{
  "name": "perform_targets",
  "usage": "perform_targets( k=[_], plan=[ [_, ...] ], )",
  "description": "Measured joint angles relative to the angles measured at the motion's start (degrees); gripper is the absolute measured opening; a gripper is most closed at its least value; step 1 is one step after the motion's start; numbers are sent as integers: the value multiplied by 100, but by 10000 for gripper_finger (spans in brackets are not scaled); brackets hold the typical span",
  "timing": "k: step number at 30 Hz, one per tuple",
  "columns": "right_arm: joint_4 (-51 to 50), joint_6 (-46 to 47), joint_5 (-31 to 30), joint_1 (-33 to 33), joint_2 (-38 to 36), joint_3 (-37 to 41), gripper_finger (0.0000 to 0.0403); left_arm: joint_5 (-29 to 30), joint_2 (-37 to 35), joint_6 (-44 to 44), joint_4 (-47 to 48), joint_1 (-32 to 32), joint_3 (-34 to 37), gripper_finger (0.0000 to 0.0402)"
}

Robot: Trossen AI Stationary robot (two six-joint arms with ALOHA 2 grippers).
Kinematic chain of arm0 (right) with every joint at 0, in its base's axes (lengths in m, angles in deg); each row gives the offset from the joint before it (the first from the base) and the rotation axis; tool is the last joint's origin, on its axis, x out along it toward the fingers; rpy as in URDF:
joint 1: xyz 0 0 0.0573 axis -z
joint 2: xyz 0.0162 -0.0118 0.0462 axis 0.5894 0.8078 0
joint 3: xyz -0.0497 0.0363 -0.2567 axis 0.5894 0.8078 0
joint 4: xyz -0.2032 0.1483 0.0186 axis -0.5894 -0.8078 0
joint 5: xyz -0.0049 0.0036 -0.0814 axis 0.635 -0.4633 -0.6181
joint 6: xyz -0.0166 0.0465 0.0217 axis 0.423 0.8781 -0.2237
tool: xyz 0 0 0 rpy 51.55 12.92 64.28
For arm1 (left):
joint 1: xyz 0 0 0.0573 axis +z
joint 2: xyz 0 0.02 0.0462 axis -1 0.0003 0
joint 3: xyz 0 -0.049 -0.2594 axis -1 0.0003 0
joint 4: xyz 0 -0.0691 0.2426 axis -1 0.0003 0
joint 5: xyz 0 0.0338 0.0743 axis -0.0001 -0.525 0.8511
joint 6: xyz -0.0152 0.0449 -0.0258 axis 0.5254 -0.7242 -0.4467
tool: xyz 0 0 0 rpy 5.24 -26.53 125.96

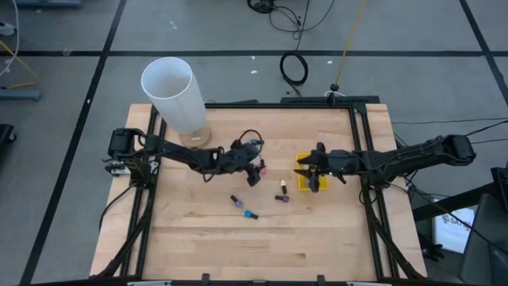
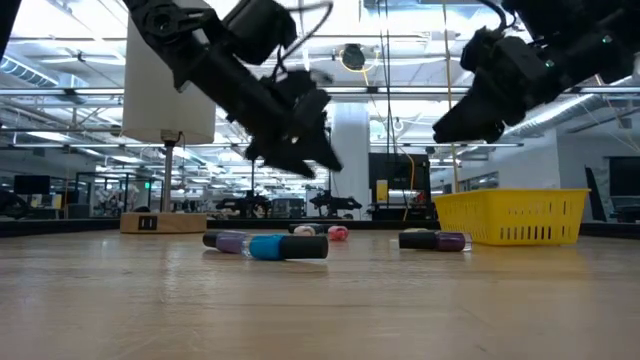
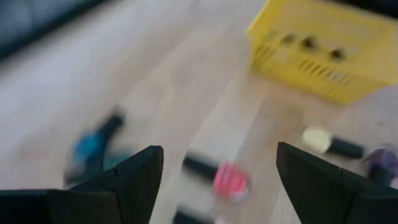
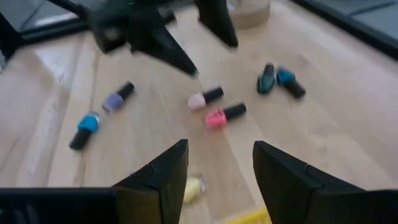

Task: Pick & Place Nail Polish
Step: Put the light violet nail polish into the yellow bin

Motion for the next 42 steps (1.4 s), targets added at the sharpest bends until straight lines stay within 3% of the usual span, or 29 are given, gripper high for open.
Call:
perform_targets(
  k=[5, 8, 14, 18, 24, 30, 36, 42],
  plan=[
    [264, -225, -2, 0, -7, 0, 171, -45, 2, 1831, 1103, 149, 0, 308],
    [344, -262, -2, 0, -7, 0, 171, -195, 2, 2120, 1517, 225, 2, 308],
    [334, -253, -2, 0, -6, 0, 171, -1761, 2, 134, 1753, 257, 2, 308],
    [326, -249, -1, 0, -4, 0, 171, -2467, 2, -521, 2055, 127, 2, 308],
    [320, -258, 5, 0, -4, 0, 171, -2368, 2, -2076, 2881, -156, 2, 308],
    [287, -258, 15, 0, -4, 0, 171, -1663, 2, -3458, 2862, -332, 1, 308],
    [270, -220, 17, -2, -4, 0, 171, -1154, 2, -3436, 3562, -482, -672, 308],
    [270, -218, 20, -2, -4, 0, 171, -1473, 0, -1976, 5179, -694, -1636, 308]
  ],
)
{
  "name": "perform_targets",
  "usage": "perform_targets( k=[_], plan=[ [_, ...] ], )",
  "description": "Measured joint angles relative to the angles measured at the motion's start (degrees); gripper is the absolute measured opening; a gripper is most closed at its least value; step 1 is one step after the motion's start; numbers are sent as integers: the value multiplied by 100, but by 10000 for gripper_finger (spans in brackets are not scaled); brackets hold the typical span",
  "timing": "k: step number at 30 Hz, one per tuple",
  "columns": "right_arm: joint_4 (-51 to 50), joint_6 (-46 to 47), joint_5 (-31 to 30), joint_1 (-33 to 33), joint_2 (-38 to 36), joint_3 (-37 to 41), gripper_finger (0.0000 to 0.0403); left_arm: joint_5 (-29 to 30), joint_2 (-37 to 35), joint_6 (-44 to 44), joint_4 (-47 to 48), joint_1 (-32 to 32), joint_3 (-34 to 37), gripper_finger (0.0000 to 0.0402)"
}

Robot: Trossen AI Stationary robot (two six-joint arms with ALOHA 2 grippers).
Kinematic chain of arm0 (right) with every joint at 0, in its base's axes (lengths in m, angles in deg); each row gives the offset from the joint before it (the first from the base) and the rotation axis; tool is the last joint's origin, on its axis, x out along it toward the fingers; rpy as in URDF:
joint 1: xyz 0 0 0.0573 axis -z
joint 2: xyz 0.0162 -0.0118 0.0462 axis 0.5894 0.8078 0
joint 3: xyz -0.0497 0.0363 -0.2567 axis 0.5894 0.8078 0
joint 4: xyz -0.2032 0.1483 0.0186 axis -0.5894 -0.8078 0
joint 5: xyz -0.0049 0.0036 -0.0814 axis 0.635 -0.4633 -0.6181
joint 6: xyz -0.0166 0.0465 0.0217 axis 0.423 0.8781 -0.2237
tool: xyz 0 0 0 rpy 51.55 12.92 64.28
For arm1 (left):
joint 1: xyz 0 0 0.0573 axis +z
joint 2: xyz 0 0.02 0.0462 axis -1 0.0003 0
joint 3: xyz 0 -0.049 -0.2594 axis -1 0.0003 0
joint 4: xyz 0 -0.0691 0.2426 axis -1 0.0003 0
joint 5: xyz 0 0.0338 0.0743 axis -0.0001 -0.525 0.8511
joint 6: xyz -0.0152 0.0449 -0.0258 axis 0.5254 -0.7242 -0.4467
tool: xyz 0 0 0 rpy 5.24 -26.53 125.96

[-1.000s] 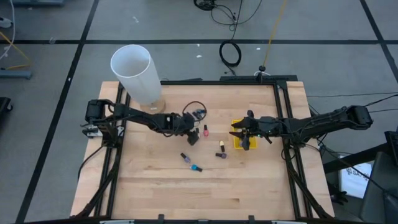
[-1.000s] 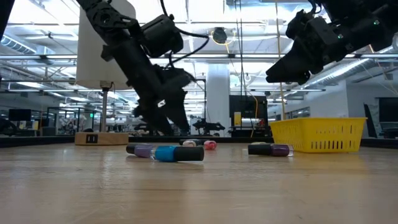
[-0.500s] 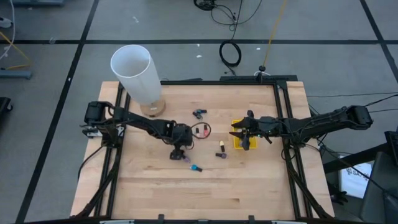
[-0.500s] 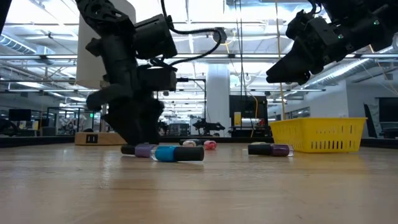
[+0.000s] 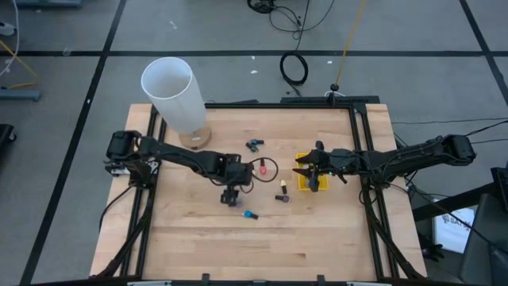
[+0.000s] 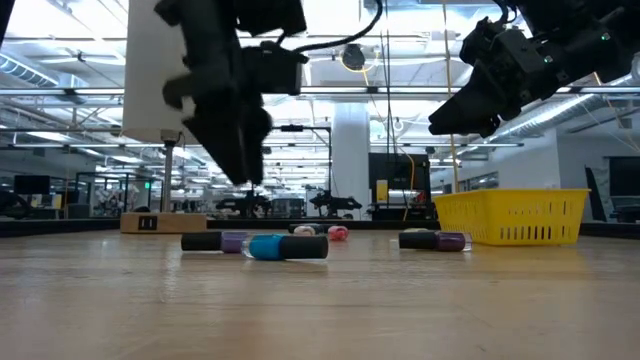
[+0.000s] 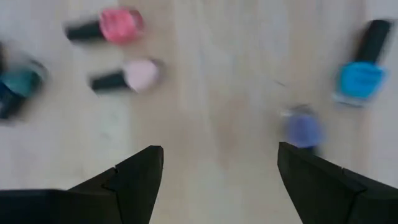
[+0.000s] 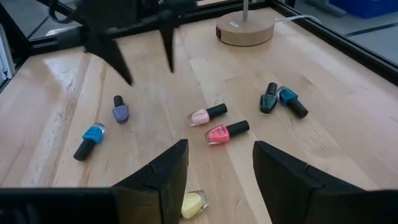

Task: Pick & Place Nail Polish
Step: Put the light violet nail polish into the yellow bin

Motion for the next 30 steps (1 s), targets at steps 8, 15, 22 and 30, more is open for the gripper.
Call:
perform_targets(
  k=[8, 15, 22, 30],
  plan=[
    [-74, -2, 0, 0, 1, 0, 171, -380, 97, 1820, 230, -747, 129, 308],
    [-79, 0, 2, -2, 2, 0, 171, 172, 219, 2392, -330, -1134, 264, 308],
    [-79, 6, 2, -17, 1, 0, 171, 275, 640, 2501, -254, -1175, 276, 308],
    [-119, 24, 2, -26, 2, 2, 171, -177, 961, 2537, -347, -1102, 252, 308]
  ],
)
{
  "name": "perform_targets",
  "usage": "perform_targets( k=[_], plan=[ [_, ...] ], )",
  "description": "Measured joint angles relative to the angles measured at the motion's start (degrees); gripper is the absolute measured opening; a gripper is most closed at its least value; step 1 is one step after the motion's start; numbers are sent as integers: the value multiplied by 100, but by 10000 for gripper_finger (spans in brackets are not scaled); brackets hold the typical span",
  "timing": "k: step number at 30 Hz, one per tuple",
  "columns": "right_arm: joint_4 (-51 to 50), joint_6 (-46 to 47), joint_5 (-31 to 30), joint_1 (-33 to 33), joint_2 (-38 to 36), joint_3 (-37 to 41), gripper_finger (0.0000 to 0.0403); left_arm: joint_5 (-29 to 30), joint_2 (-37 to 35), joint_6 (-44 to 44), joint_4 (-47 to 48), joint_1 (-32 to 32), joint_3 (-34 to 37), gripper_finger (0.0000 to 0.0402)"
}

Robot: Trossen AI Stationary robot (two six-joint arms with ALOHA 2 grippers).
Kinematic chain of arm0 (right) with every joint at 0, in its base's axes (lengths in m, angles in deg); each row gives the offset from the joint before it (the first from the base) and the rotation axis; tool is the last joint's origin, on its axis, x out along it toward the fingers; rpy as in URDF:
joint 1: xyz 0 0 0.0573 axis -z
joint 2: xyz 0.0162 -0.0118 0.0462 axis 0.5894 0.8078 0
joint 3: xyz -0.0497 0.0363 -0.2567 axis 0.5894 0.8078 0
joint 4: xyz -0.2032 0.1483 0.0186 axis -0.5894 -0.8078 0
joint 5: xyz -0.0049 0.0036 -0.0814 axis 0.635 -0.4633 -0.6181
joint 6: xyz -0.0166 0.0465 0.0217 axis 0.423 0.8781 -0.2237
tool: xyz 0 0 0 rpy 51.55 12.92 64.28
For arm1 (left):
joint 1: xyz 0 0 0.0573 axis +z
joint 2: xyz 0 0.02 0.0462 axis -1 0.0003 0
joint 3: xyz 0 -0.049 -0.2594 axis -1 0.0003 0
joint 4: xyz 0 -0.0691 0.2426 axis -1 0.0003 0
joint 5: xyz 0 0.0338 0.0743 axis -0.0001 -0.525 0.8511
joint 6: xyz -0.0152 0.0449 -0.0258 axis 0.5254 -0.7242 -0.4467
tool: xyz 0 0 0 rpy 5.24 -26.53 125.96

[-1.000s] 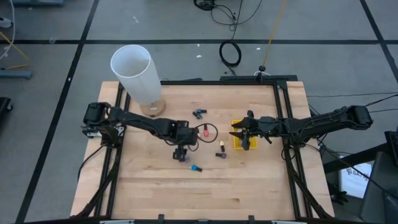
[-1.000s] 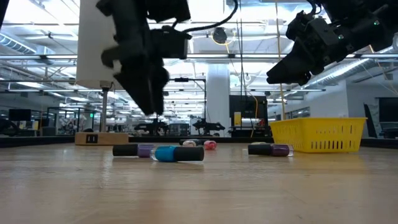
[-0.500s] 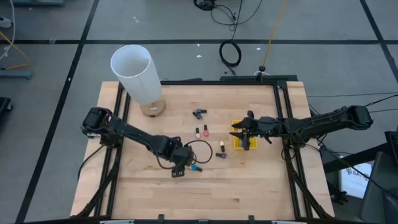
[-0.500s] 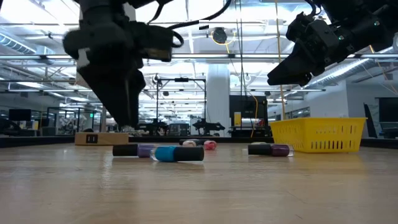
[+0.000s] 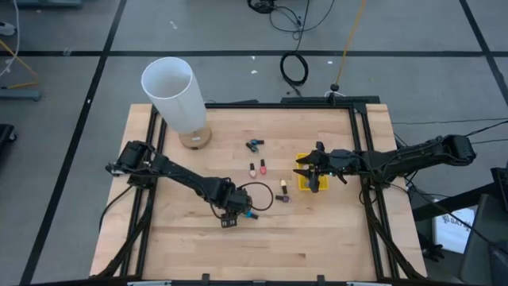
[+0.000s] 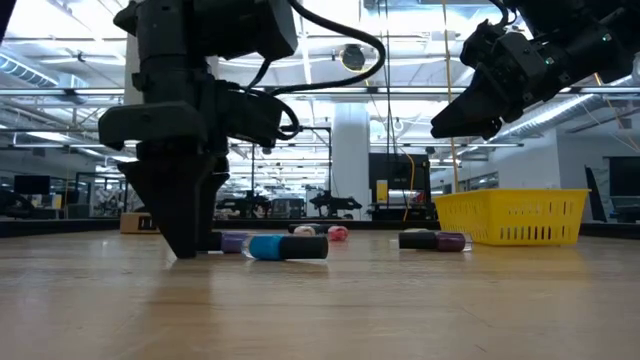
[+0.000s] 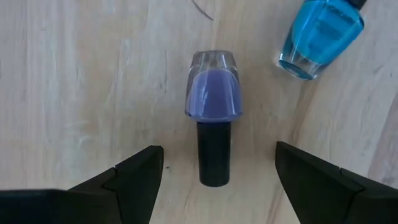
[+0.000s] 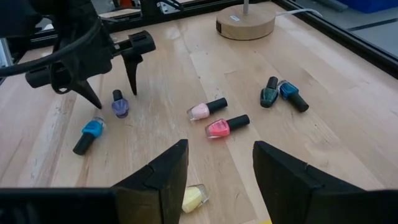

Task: Pick & Place Nail Polish
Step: Put the light violet nail polish into the yellow bin

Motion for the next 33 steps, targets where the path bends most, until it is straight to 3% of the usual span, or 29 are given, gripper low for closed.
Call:
perform_targets(
  k=[10, 33],
  plan=[
    [-4, -2, 0, 0, 0, 0, 171, -38, 18, -347, 20, 67, 11, 296],
    [-19, -2, 0, 0, 0, 0, 171, -50, 33, -438, 21, 170, 22, 44]
  ],
)
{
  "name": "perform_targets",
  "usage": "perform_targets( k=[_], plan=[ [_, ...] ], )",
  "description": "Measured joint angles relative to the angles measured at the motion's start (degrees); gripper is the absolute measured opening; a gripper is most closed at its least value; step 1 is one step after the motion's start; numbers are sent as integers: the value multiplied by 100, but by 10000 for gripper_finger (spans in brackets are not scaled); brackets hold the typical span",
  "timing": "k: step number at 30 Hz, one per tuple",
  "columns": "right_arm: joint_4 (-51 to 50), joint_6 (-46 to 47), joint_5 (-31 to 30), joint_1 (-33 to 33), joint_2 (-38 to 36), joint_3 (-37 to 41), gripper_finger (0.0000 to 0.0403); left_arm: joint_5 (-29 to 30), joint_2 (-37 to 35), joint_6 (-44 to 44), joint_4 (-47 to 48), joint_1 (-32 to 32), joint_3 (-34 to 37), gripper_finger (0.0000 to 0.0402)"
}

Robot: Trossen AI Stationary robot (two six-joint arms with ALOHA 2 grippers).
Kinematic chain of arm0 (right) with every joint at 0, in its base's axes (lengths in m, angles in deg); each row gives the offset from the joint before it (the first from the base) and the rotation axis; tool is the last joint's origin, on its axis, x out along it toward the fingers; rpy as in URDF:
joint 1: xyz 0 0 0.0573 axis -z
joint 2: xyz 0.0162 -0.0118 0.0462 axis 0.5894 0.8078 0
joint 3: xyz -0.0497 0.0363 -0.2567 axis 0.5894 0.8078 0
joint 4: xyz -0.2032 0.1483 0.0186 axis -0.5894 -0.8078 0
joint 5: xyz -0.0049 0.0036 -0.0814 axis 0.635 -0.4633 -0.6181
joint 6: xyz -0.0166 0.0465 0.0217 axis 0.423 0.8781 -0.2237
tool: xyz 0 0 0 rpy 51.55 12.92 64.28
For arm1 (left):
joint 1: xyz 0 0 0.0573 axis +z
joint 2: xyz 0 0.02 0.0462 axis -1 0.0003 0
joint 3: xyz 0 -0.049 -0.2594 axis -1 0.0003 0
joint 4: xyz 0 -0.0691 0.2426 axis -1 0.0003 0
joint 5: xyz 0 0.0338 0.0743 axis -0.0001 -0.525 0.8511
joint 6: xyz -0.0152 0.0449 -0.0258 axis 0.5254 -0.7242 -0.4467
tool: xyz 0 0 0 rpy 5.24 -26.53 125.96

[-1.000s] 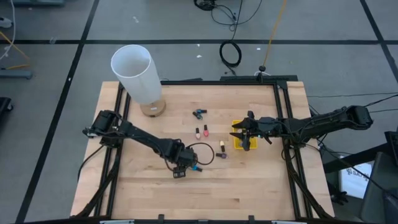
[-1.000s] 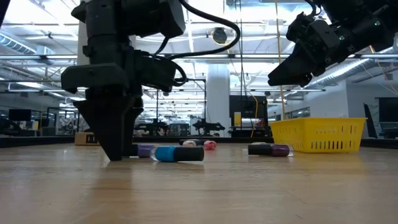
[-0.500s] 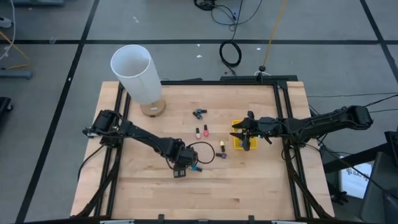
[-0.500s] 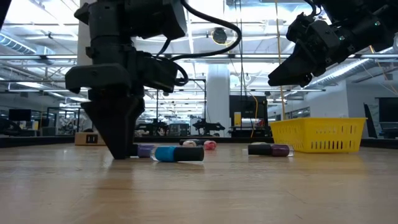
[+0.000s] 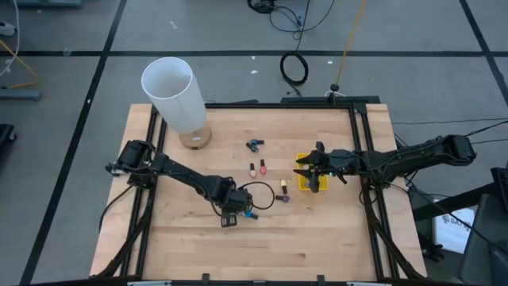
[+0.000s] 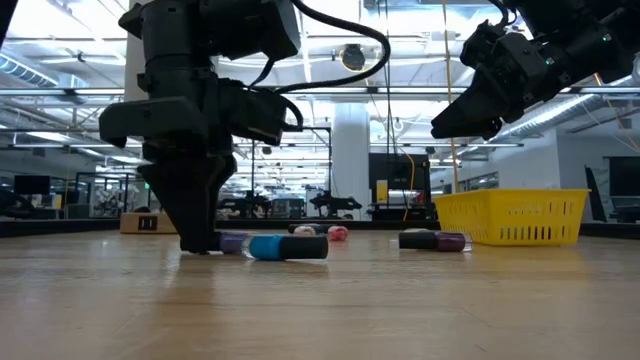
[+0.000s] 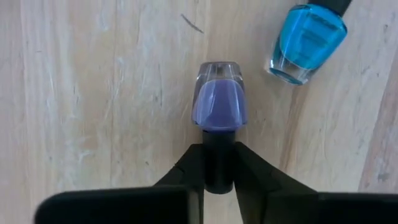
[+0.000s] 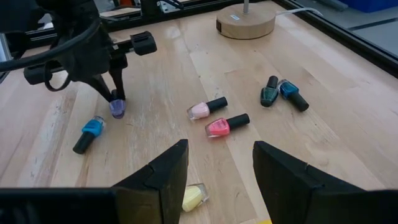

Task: Pick & Place Nail Polish
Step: Put the light violet nail polish into the yellow bin

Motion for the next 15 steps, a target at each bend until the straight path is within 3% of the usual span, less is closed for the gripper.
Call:
perform_targets(
  k=[9, 15],
  plan=[
    [-9, 2, 0, 0, 0, 0, 171, 73, -123, -446, 11, 6, 4, 36],
    [-24, 2, 0, 0, 0, 0, 171, 808, -577, -654, 269, 1, 37, 36]
  ],
)
